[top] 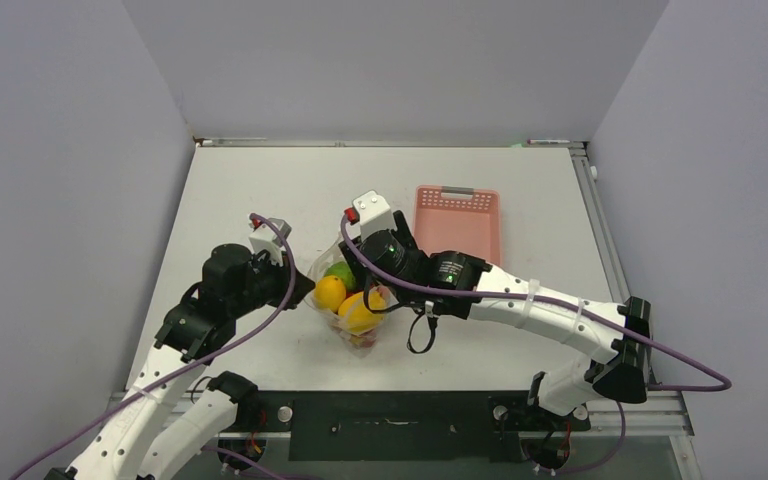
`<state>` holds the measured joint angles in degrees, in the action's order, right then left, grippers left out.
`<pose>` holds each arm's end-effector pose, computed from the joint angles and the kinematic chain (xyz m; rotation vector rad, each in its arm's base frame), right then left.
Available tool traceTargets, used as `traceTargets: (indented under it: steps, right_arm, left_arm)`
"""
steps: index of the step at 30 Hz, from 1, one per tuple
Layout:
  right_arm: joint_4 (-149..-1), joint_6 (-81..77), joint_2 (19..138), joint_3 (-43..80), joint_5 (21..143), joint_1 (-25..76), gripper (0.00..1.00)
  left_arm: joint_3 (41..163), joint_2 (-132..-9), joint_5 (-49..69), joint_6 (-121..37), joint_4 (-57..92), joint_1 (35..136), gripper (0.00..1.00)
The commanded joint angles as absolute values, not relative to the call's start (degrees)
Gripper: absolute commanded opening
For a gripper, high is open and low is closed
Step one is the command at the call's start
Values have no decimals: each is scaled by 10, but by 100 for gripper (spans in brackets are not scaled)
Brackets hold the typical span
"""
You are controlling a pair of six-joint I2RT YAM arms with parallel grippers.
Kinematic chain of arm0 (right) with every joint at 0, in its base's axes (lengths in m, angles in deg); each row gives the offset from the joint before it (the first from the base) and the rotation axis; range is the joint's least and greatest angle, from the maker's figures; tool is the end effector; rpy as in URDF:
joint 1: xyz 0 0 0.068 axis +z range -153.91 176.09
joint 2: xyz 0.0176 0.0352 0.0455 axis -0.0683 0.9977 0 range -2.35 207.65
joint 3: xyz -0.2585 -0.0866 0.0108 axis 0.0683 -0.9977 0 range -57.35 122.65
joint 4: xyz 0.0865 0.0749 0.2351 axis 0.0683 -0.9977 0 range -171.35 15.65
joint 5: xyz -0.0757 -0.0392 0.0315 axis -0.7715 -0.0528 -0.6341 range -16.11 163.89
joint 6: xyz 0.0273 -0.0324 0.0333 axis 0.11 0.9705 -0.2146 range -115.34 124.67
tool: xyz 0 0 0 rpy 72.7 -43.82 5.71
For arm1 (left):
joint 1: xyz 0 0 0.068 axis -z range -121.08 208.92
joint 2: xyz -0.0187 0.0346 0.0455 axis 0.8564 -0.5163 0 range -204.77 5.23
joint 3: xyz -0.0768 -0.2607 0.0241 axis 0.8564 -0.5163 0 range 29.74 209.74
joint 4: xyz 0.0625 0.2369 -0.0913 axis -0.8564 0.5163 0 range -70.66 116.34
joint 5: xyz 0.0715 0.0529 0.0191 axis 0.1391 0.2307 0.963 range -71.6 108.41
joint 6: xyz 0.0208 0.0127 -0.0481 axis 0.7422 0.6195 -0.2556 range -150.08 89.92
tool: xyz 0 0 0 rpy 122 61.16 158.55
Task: Place the food in the zip-top bag and seal the zipper
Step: Adjust the zipper food storage bag at the center of the board.
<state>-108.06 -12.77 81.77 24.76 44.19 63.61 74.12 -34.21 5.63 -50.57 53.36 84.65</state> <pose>0.1405 0.2936 0.3663 -0.6302 2.0227 0.3162 0.1318 -0.0724 0.3093 0.2388 2.1329 -0.7149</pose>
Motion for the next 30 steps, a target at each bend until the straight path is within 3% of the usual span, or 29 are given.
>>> traceTargets:
  steps: [1,5,10,15,26,30]
  right_arm:
    - [-1092,-143,793,229,456,631,61]
    - [-1087,-150,803,224,467,626,53]
    - [-1088,-152,818,225,468,621,26]
    - [-1089,-160,813,221,472,621,6]
    - [-1061,-245,756,180,446,633,5]
    - [-1049,-288,731,159,386,674,5]
  left_arm:
    - [739,-344,40,-500,510,847,0]
    - [738,-349,35,-499,508,847,0]
    - [741,-361,34,-499,509,847,0]
    - [756,-376,38,-498,513,847,0]
    - [877,-430,55,-468,577,847,0]
    - [914,-453,45,-458,586,847,0]
